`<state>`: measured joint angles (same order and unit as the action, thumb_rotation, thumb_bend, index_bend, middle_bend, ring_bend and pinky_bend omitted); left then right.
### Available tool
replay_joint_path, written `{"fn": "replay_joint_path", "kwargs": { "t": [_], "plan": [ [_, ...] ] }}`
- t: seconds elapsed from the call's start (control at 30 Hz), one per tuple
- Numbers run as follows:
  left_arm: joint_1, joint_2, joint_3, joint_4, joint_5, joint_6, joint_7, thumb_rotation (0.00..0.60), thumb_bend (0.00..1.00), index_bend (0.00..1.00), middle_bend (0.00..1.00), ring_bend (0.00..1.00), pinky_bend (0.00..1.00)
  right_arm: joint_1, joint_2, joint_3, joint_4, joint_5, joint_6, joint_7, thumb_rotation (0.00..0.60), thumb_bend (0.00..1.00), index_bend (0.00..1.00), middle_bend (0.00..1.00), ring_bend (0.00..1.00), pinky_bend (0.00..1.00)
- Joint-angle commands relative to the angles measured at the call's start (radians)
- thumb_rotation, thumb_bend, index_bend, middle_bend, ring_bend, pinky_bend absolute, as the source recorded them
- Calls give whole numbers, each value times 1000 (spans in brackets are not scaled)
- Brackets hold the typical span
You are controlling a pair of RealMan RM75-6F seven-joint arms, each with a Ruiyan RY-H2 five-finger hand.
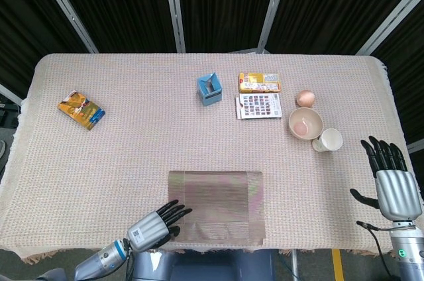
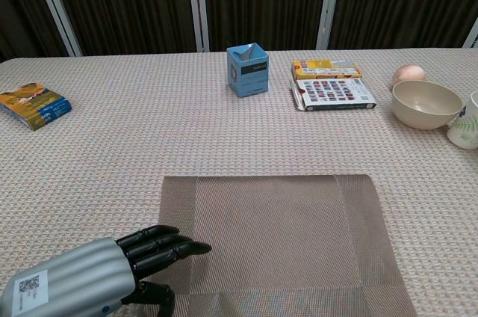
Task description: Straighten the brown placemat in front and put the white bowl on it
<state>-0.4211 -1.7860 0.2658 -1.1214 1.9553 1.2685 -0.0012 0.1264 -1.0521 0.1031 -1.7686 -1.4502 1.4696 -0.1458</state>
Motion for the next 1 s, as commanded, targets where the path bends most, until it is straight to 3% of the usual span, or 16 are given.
{"fn": "replay_joint_path", "kwargs": {
  "t": [0.03, 0.4, 0.63, 0.7, 0.83, 1.0],
  "plan": [
    [-1, -2, -1, -1, -4, 0, -3, 600, 480, 574, 0, 0, 0, -1, 1, 0, -1, -1, 1, 2, 600, 0, 0, 0, 0, 0],
    [-5, -8, -13, -3, -22, 10, -13, 600, 483, 674, 0, 0, 0, -3, 3, 1, -3, -6, 6, 6, 600, 0, 0, 0, 0, 0],
    [-26, -5, -61, -36, -56, 10, -34, 600, 482, 687, 0, 0, 0, -3, 1, 1, -3, -7, 5, -2, 600, 0, 0, 0, 0, 0],
    [-41, -2, -89, -53, -72, 2, -35, 600, 481, 689, 0, 0, 0, -3, -2, 1, 0, -7, 6, -10, 600, 0, 0, 0, 0, 0],
    [-116, 11, -209, -113, -140, -61, -37, 600, 482, 697, 0, 0, 0, -2, -11, 2, 7, -3, 6, -31, 600, 0, 0, 0, 0, 0],
    [-225, 35, -402, -138, -267, -163, -23, 600, 483, 708, 0, 0, 0, 0, -16, 15, 11, 24, 6, -44, 600, 0, 0, 0, 0, 0]
  ]
}}
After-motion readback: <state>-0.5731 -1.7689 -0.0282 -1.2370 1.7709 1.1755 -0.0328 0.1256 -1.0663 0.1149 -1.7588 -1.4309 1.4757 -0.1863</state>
